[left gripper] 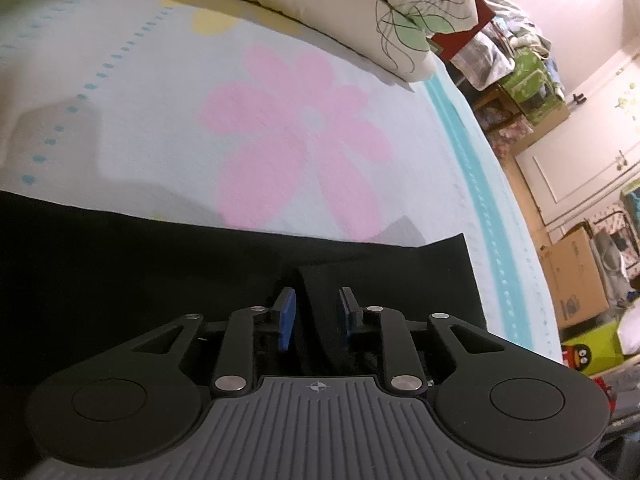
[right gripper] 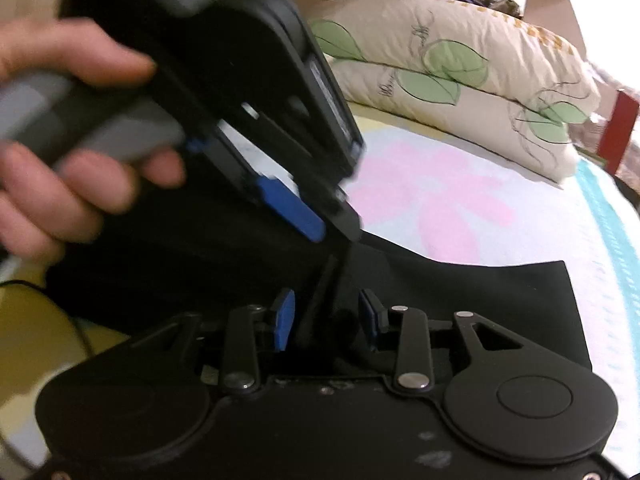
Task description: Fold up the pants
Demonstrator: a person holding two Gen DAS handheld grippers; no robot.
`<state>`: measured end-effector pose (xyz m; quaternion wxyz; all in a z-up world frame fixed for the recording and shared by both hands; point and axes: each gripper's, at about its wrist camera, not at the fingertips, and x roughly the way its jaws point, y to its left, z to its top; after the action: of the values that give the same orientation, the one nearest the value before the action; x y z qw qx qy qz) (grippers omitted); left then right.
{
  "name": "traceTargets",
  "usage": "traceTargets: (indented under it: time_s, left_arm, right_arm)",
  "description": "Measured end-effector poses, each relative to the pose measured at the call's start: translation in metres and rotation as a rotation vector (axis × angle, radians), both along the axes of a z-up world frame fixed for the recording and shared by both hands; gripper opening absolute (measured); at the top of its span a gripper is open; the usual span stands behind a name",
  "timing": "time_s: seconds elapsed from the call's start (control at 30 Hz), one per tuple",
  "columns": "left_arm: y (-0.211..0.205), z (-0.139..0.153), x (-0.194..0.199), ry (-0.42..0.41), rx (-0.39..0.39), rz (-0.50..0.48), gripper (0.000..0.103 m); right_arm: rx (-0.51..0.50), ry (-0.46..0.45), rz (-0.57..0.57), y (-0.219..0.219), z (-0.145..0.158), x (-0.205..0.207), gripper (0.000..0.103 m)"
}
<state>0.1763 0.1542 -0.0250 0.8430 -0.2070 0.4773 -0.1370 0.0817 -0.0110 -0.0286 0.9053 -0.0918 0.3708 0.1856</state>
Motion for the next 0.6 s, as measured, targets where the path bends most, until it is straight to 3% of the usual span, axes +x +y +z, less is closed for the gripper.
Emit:
traceTargets:
  time_s: [0.13,0.27,0.43,0.53,0.6]
  left_arm:
    - [-0.009,0.003,-0.002,-0.02,0.004,-0.001,0.025]
    - [-0.024,0.003,-0.004,-0.042,0.021,-0.043,0.025]
    - [-0.049,-0.01,-0.005,-0.028,0.045,-0.133,0.025]
    - [-0.059,-0.023,-0.005,-0.008,0.103,-0.178,0.025]
    - [-0.061,-0.029,-0.004,-0.019,0.126,-0.189,0.025]
  right_arm:
    - [0.047,0.009,0.051,-0.019,0.016,-0.009,0.038]
    - [0.048,0.034,0.029,-0.048,0.029,-0.01,0.038]
    - [0.067,0.099,-0.138,-0.1,0.036,0.002,0.038]
    - [0.113,0.1,-0.263,-0.128,0.037,0.014,0.037]
    - [0.134,0.094,-0.348,-0.14,0.034,0.025,0.031]
